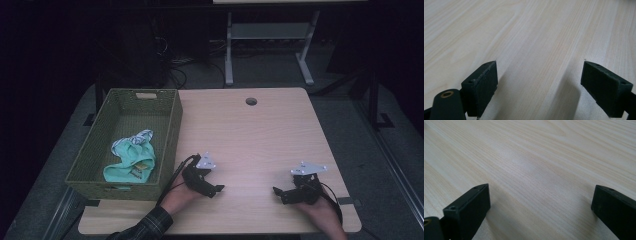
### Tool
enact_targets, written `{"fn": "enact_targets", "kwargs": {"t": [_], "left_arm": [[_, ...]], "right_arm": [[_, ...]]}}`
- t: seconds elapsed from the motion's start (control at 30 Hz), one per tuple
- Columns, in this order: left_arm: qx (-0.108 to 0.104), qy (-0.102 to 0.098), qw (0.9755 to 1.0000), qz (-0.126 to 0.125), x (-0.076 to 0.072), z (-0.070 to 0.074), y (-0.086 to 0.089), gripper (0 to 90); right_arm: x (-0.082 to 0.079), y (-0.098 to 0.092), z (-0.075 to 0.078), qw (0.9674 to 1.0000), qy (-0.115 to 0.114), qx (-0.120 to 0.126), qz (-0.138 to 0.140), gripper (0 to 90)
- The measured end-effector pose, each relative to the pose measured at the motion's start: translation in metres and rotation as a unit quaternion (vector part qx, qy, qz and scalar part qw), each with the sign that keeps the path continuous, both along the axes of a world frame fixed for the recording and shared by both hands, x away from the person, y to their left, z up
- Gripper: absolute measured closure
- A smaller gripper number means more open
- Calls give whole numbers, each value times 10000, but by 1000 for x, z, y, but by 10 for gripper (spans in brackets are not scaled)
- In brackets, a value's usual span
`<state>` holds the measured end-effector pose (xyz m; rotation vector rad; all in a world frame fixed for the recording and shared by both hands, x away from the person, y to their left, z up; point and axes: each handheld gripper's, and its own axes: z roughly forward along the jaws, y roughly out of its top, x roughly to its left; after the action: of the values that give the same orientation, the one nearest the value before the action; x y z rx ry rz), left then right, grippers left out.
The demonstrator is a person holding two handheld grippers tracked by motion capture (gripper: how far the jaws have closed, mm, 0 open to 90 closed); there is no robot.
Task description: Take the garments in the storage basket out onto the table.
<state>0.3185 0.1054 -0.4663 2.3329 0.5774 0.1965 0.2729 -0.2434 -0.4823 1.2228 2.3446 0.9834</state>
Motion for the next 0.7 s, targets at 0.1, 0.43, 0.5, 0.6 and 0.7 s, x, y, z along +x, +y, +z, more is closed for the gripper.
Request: {"fn": "enact_targets", "kwargs": {"t": [0.1,0.43,0.5,0.6,0.7], "left_arm": [[-75,49,10000,1,1,3,1,134],[-43,29,10000,-7,2,9,1,136],[-69,22,10000,5,3,10,1,136],[-81,11,10000,13,3,12,1,136],[-97,-17,10000,5,3,15,2,136]], "right_arm": [[0,0,0,10000,1,0,0,17],[0,0,0,10000,0,0,1,17],[0,0,0,10000,-2,-2,1,17],[0,0,0,10000,-1,0,1,17],[0,0,0,10000,-1,-1,1,17]]}}
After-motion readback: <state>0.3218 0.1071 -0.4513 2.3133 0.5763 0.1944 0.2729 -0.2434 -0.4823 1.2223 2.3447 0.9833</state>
